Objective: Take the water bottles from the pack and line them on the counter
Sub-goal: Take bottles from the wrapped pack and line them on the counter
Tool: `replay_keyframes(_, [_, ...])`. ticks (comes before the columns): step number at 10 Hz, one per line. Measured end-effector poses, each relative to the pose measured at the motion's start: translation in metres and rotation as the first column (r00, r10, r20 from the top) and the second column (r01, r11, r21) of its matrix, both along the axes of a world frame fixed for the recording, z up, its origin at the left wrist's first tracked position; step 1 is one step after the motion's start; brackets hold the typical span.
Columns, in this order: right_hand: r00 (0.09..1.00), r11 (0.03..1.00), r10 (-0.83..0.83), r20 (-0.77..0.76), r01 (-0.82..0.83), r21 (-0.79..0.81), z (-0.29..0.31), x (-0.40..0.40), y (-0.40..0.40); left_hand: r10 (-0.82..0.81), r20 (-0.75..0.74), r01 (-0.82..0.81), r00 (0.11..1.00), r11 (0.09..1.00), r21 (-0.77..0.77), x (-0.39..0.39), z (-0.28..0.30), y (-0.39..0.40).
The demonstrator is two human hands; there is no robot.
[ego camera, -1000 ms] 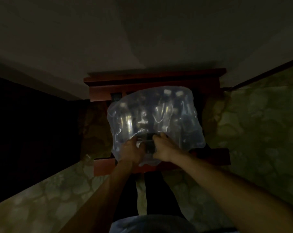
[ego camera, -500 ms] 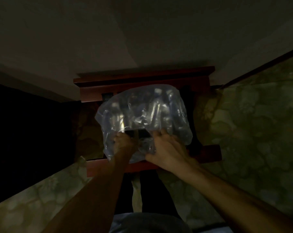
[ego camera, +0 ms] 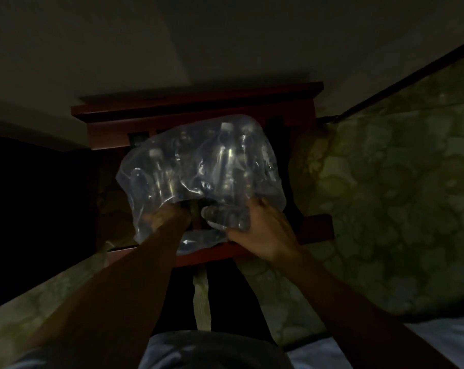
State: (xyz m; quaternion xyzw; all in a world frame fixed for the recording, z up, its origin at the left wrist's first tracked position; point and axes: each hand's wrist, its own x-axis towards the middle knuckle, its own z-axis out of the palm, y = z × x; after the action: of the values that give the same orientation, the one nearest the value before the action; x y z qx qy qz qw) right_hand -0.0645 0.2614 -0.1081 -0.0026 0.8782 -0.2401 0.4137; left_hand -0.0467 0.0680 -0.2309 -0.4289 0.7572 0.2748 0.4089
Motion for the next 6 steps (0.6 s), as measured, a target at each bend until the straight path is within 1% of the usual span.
replay_keyframes(1, [1.000,1.000,-0.029,0.012,0.029,-0.008,-0.001,-0.001,0.001,0.085,-0.081,-0.081,0.993,0.995,0.055,0.003,-0.006,0.000])
replay_keyframes(2, [0.999,0.999,-0.040,0.020,0.040,-0.004,0.000,0.000,-0.001,0.212,-0.107,-0.204,0.971,0.975,0.087,0.005,0.003,0.002])
replay_keyframes(3, [1.000,1.000,-0.021,0.024,0.020,0.015,0.006,0.001,-0.002,0.244,-0.171,-0.229,0.954,0.968,0.105,0.002,0.023,0.009])
replay_keyframes(4, [1.000,0.997,0.017,0.017,-0.019,0.079,0.013,0.001,-0.004,0.263,-0.175,-0.250,0.949,0.964,0.096,0.004,0.050,0.015])
replay_keyframes(5, [0.999,0.992,0.048,0.009,-0.049,0.114,0.020,0.002,-0.012,0.256,-0.231,-0.231,0.939,0.964,0.129,0.009,0.074,0.016])
replay_keyframes(6, [1.000,0.991,0.020,-0.024,-0.017,0.130,0.027,0.005,-0.022,0.249,-0.253,-0.219,0.935,0.965,0.141,0.011,0.096,0.015])
